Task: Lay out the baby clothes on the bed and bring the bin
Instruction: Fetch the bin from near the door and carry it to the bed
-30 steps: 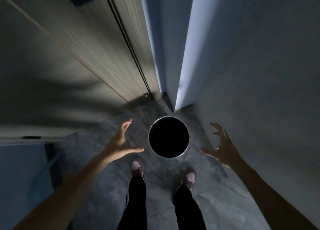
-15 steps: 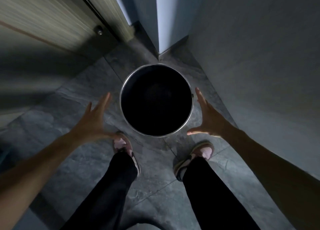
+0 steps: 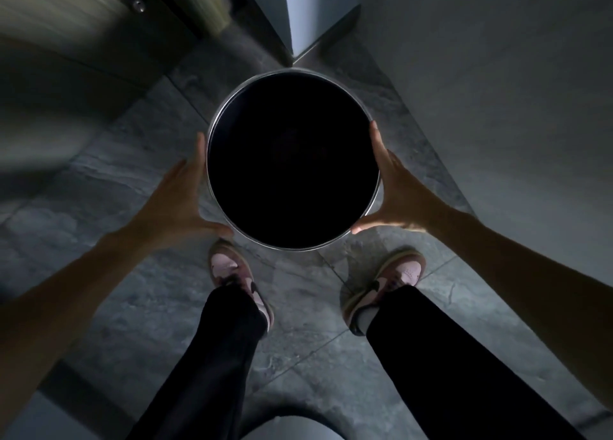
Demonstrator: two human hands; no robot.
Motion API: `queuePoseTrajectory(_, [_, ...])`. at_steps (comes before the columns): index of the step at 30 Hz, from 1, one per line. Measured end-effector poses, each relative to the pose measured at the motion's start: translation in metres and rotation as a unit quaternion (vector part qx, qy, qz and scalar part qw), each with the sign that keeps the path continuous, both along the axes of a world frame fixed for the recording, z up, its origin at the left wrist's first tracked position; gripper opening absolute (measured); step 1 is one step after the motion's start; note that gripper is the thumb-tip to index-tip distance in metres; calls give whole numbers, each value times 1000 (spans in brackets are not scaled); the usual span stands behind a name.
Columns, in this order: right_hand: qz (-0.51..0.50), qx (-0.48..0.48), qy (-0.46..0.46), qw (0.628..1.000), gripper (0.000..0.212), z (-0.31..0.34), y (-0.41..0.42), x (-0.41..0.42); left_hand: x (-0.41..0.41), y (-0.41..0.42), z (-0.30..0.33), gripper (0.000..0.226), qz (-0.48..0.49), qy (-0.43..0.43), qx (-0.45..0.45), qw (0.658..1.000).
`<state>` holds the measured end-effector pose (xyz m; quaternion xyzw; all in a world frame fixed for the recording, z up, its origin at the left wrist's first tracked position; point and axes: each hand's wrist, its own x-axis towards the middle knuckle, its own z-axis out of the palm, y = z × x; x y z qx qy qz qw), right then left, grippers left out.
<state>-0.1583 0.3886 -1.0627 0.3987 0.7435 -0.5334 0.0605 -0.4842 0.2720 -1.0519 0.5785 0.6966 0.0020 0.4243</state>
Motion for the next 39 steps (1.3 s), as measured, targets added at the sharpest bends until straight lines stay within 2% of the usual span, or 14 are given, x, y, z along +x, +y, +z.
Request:
queuePoseTrajectory(3, [22, 11, 0, 1000, 145, -2, 1, 2, -4, 2, -3, 150, -17, 21, 4, 1000])
queuePoseTrajectory(9, [-28, 18, 8, 999, 144, 6, 6, -1, -2, 11, 9, 153, -11, 14, 16, 1000])
queuePoseTrajectory(13, [-46, 14, 34, 998, 146, 40, 3, 7, 0, 14, 41, 151, -46, -18, 48, 998])
queuePoseTrajectory(17, [-81, 38, 33, 995, 146, 103, -2, 13, 7, 21, 95, 147, -39, -16, 81, 996])
queuePoseTrajectory(21, [-101, 55, 22, 993, 150, 184, 5, 25, 17, 35, 182, 144, -3, -49, 84, 995])
queuePoseTrajectory(25, [-115, 91, 39, 988, 146, 295, 15, 33, 24, 56, 299, 154, -5, -64, 85, 994])
queuePoseTrajectory(33, [-147, 123, 62, 980, 148, 536, 11, 75, 43, 98, 539, 152, -88, -112, 90, 986])
queuePoseTrajectory(39, [-201, 210, 36, 956, 148, 655, -17, 114, 78, 125, 655, 154, -169, -117, 157, 966])
